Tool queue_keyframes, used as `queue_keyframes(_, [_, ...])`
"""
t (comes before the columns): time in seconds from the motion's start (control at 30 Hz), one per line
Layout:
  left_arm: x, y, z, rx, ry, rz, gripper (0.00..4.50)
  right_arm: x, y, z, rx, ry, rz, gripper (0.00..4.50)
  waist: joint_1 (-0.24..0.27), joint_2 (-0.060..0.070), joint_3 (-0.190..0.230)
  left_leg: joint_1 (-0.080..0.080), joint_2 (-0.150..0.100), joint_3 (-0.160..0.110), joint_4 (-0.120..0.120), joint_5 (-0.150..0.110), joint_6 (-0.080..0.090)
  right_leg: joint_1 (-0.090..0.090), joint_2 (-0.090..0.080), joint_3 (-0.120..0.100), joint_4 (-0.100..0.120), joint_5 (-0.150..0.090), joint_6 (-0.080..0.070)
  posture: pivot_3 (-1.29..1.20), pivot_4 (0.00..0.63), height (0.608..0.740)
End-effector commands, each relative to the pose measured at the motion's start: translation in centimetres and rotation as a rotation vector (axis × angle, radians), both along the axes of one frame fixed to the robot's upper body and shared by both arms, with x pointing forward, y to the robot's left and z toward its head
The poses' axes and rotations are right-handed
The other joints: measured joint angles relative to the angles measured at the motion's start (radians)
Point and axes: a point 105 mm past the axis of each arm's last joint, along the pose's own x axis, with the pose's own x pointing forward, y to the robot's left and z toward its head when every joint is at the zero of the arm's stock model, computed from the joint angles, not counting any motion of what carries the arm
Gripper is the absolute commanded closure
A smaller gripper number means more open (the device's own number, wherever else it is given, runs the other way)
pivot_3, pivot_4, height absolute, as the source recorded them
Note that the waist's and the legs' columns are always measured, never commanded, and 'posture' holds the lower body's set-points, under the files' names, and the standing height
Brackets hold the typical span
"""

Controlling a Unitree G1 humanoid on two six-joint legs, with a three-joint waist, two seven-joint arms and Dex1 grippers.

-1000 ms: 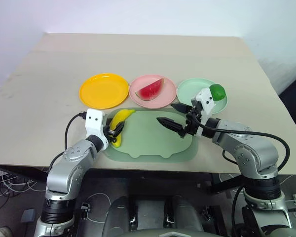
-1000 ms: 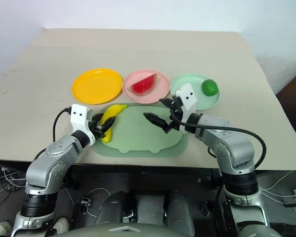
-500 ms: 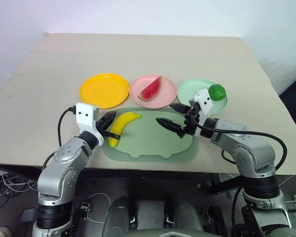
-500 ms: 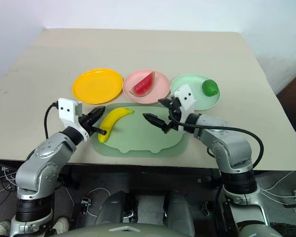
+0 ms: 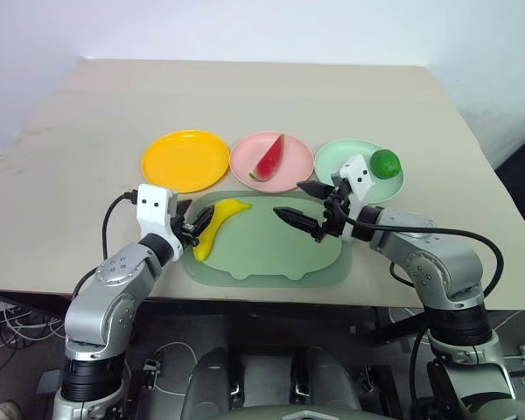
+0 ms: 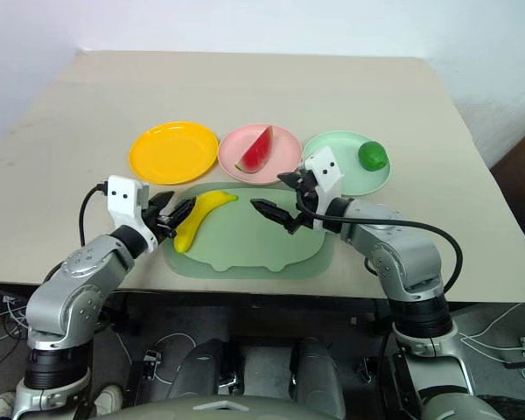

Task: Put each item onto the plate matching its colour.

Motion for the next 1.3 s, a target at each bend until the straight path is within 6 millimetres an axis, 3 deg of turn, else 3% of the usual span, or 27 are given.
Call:
queue_keyframes(0.03, [0.6,-0.3,0.3,0.075,-0.031,-0.005,0.38,0.1,-0.1,1.0,-0.004,-0.044,-0.008,0.0,0.0,0.0,0.0,0.0,0.0,0.0,0.0,0.0,0.0,0.0,0.0,0.0,0.0,0.0,0.0,0.0,0.15,0.695])
queue_keyframes(0.07, [0.6,-0.7,0.2,0.071,-0.022,-0.027,0.01,0.1,-0.1,1.0,-0.004,-0.044,-0.011,0.0,0.0,0.0,0.0,0.0,0.0,0.0,0.0,0.0,0.0,0.0,0.0,0.0,0.0,0.0,0.0,0.0,0.15,0.695])
queue_keyframes(0.23, [0.5,-1.8,0.2,0.042,-0.002,-0.099,0.01,0.1,-0.1,1.0,-0.007,-0.043,-0.021,0.0,-0.001,0.0,0.0,0.0,0.0,0.0,0.0,0.0,0.0,0.0,0.0,0.0,0.0,0.0,0.0,0.0,0.15,0.695])
queue_keyframes(0.73, [0.0,-2.3,-2.5,0.144,0.237,-0.154,0.01,0.8,-0.4,0.5,-0.028,-0.005,-0.074,0.0,0.0,0.0,0.0,0.008,0.0,0.0,-0.001,0.0,0.0,0.007,0.0,0.0,-0.001,0.0,0.0,0.0,0.15,0.695])
queue_keyframes(0.83, [-0.1,-2.4,-2.3,0.131,0.242,-0.161,0.55,0.9,-0.3,0.5,-0.031,-0.005,-0.077,0.0,0.0,0.0,0.0,0.01,0.0,0.0,-0.001,0.0,0.0,0.009,0.0,0.0,-0.001,0.0,0.0,0.0,0.15,0.695])
queue_keyframes(1.07, [-0.1,-2.1,-1.8,0.128,0.229,-0.152,2.86,1.2,-0.2,0.6,-0.034,-0.012,-0.088,0.0,-0.001,0.0,0.0,0.01,0.0,0.0,-0.001,0.0,0.0,0.009,0.0,0.0,-0.001,0.0,0.0,0.0,0.15,0.695])
queue_keyframes(1.3, [-0.2,-2.5,0.8,0.052,0.097,-0.172,2.9,1.5,0.1,0.8,-0.027,-0.026,-0.088,0.0,-0.001,0.0,0.0,0.01,0.0,0.0,-0.001,0.0,0.0,0.009,0.0,0.0,-0.001,0.0,0.0,0.0,0.15,0.695])
